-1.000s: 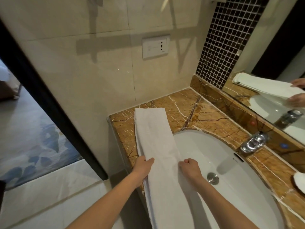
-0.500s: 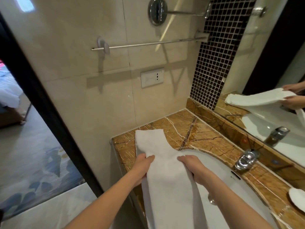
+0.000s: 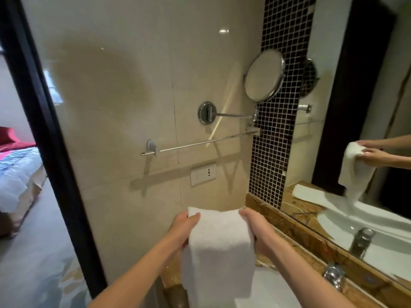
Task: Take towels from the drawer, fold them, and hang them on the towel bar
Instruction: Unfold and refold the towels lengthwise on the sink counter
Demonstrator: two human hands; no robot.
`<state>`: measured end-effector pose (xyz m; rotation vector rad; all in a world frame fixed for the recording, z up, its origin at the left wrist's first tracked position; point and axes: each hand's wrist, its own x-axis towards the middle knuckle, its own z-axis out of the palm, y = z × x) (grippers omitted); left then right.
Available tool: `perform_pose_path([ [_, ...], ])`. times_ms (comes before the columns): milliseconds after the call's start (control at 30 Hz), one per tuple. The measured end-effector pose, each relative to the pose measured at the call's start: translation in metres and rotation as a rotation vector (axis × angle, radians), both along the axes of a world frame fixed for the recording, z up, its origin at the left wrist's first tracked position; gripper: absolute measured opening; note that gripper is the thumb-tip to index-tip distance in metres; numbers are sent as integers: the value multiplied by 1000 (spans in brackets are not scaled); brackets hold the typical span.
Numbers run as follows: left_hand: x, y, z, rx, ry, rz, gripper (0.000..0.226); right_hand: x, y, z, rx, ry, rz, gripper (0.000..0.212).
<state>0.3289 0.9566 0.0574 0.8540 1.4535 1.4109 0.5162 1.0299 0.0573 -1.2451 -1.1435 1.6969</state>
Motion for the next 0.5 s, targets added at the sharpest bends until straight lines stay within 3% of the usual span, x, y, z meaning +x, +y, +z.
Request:
perform_pose_path([
  [233, -23, -20, 85, 97, 39, -172, 20, -10, -13, 87, 184, -18, 77, 32],
  [500, -38, -45, 138, 99, 243, -227, 18, -14, -37, 144, 331, -44, 53, 32],
])
